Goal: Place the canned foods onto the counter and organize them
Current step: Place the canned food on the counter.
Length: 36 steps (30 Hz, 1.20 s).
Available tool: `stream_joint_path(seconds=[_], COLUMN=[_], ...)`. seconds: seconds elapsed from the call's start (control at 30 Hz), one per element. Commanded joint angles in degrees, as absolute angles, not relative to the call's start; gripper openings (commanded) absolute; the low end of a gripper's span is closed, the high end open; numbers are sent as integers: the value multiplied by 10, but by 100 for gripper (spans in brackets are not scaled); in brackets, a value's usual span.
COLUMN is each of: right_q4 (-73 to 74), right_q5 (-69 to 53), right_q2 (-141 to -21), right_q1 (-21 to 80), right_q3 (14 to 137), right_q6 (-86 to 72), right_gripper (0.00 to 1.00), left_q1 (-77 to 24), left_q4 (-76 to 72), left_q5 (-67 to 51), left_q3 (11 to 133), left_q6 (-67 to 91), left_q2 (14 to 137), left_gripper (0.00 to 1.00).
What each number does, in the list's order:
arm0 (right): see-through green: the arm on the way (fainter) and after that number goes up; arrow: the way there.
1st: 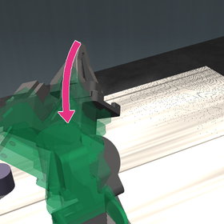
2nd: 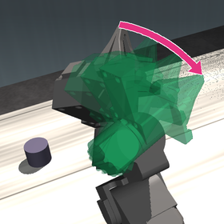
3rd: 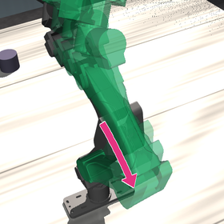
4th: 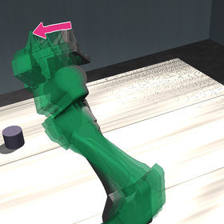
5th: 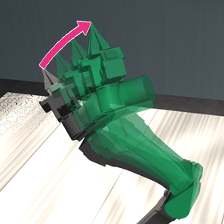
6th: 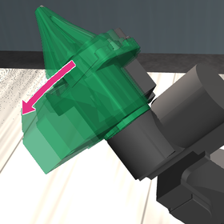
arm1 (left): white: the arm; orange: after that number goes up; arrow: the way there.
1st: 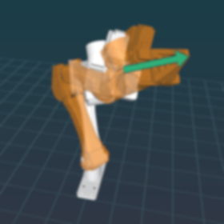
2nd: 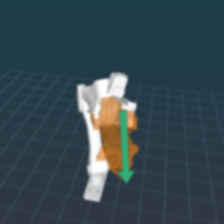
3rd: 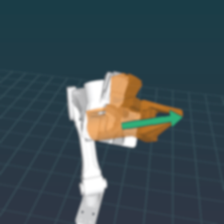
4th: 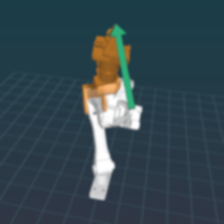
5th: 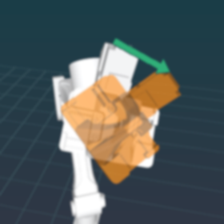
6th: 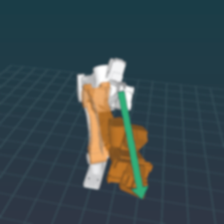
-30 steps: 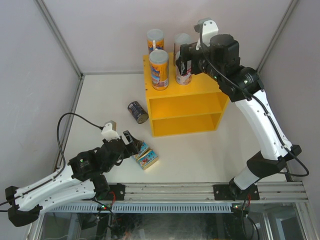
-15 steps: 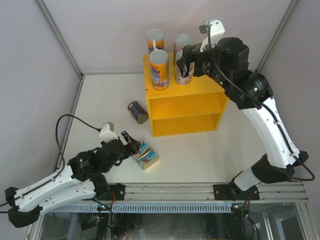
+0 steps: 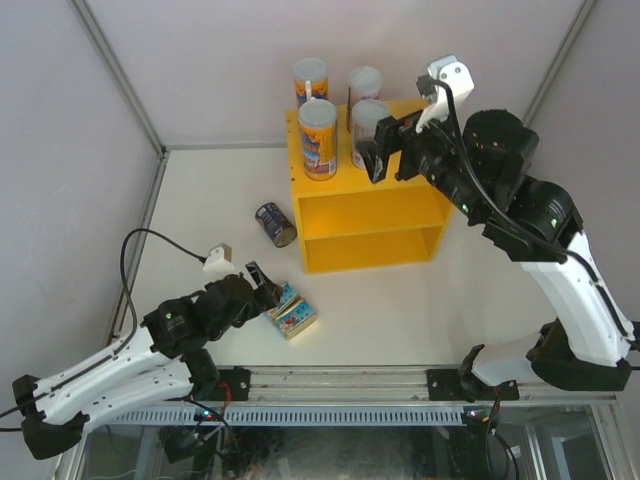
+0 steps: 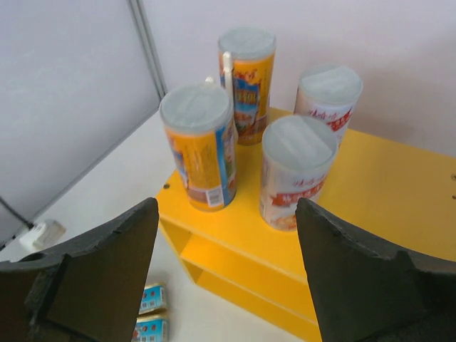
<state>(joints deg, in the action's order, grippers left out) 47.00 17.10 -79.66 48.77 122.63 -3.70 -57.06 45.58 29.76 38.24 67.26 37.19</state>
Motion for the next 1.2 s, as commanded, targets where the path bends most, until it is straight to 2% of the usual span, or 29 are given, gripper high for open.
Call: stream_joint_path(seconds=[0.0,0.27,0.53,0.8,1.17], right_q4=[434,416,424,442,421], right_q5=[237,302,353,373,351], right_q2=[-723,-594,-512,-480,-482], right_q1=[529,593,656,693,686], right_q3=[1147,966,852,808,800], right_q6=[-33,-81,-126,-148,-113], right_gripper=[77,76,76,75,75], left_q1=[-520,-381,-283,-224,-190], left_q4=[439,354,255,207,207], left_q5=[255,148,71,60,52], left_q3=[385,401,430,493,570], left_q6=[647,623,651,659,650], left_q2=[390,456,574,682,803], left_gripper=[87,87,88,89,90])
